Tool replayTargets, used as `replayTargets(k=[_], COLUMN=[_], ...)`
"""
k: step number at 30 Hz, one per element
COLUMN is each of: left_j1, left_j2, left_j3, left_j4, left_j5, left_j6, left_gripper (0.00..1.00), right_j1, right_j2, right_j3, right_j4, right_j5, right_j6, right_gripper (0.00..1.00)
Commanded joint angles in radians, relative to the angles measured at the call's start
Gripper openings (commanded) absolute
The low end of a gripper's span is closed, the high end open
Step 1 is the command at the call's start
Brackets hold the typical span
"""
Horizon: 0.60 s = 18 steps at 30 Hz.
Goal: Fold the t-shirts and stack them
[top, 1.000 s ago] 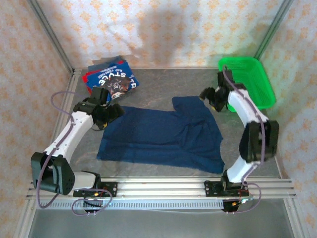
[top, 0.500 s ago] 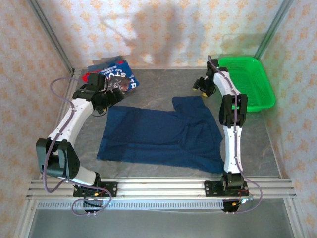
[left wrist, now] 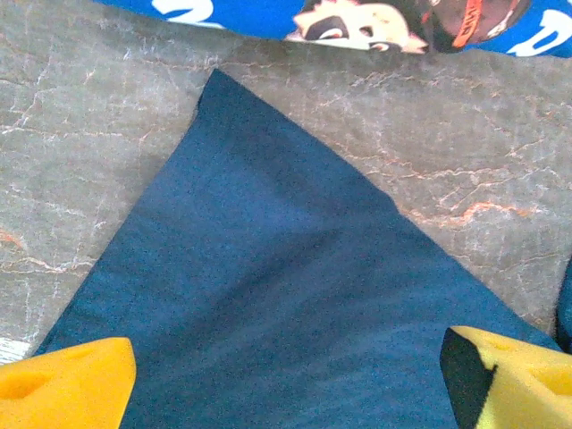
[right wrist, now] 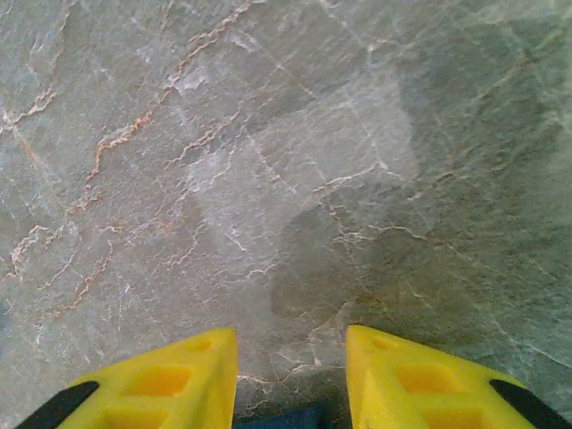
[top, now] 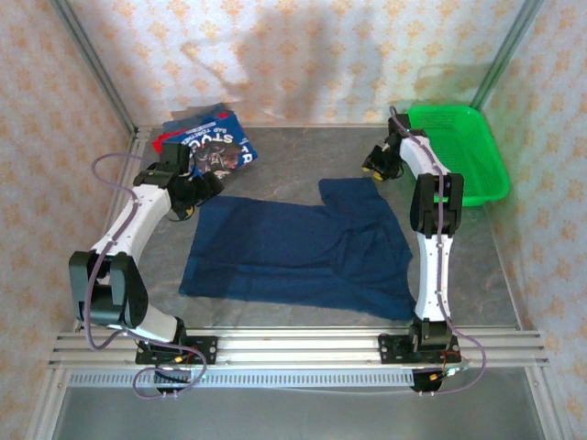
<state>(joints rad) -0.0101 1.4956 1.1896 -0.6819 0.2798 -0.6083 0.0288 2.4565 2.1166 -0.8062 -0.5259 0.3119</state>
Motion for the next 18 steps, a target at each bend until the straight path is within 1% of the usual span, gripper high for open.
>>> replayTargets(k=[1, 6, 9, 10, 14, 18], left_j1=[0.011, 0.012, 0.015, 0.017, 0.019, 0.021], left_j2=[0.016, 0.020, 0.026, 0.030, 0.046, 0.063], left_j3=[-0.023, -0.037, -0.038, -0.038, -0.032, -0.025], left_j4=[0.022, 0.024, 0.021, 0.020, 0.016, 0.014], left_j5=[-0.024, -0.030, -0.031, -0.030, -0.031, -0.024], left_j6=[0.007, 0.017, 0.026, 0.030, 0.043, 0.054], left_gripper=[0.89, 0.89, 0.89, 0.89, 0.89, 0.89], right_j1=[0.040, 0.046, 0.048, 0.046, 0.044, 0.043], right_j2=[0.008, -0.007, -0.025, -0.030, -0.055, -0.097], right_j3=[-0.021, 0.004, -0.011, -0.016, -0.027, -0.055], right_j4=[-0.019, -0.031, -0.032, -0.031, -0.027, 0.017], right_j5=[-0.146, -0.181, -0.168, -0.162, -0.103, -0.043], right_j6=[0.026, 0.012, 0.010, 0.010, 0.001, -0.003], right_gripper=[0.28, 0.10, 0.01, 0.00, 0.00, 0.00])
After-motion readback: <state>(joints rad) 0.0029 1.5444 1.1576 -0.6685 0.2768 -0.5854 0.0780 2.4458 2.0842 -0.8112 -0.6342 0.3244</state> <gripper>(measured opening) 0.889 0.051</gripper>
